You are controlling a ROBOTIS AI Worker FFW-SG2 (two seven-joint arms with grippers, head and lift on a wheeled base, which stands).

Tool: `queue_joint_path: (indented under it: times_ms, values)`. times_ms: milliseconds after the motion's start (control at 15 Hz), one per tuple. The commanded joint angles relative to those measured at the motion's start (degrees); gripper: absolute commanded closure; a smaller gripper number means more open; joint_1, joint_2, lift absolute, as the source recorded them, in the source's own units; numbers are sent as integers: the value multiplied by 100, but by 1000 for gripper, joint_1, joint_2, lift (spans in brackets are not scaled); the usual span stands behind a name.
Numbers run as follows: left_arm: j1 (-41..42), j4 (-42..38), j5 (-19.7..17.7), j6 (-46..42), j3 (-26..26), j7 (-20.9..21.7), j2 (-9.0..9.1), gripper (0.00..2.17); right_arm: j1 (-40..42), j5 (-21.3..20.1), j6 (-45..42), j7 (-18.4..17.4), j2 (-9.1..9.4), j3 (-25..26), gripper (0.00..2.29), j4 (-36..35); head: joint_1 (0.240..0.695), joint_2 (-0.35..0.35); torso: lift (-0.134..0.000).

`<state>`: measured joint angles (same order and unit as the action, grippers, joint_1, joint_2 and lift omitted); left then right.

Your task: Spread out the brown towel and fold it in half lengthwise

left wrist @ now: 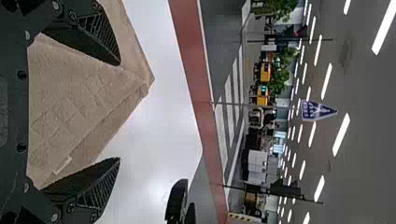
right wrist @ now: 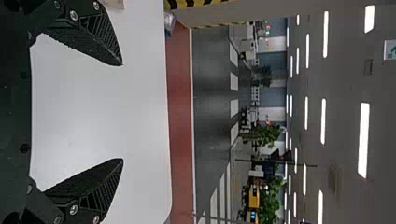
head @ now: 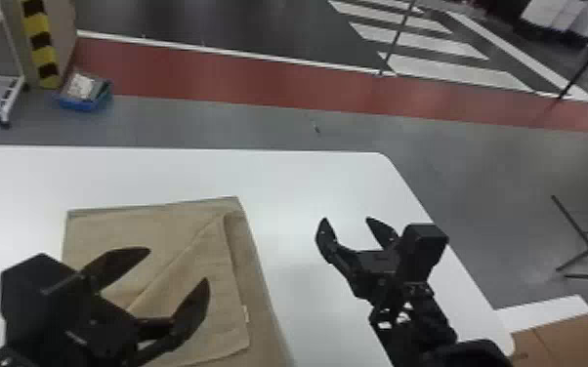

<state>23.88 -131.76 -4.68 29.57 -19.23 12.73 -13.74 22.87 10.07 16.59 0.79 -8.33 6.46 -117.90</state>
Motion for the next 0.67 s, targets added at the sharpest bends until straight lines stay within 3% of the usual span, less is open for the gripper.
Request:
queue_joint_path:
  times_ms: [0,133,200,333,467,600]
  values:
    - [3,90,-226,-7,517,-7,82,60,16,-471,-10,624,-11,-312,167,-40,695,-350,-125]
    - [117,54,-481,28,921,-165,100,63,-28,-1279,-46,1029,-29,-629,164,-40,695,-279,-125]
    - [170,46,-631,28,1123,-253,109,63,-37,-1543,-63,1310,-46,-682,164,-40,695,-203,-125]
    - [249,37,-771,63,1369,-288,117,63,-55,-1956,-151,2031,-196,-690,164,-58,695,-131,-125]
    - [257,46,-842,116,1448,-323,117,66,-46,-2782,-292,2795,-336,-778,167,-190,695,-83,-125]
    - [257,37,-859,168,1448,-323,109,66,-11,-3116,-713,3498,-512,-778,167,-278,695,-39,-125]
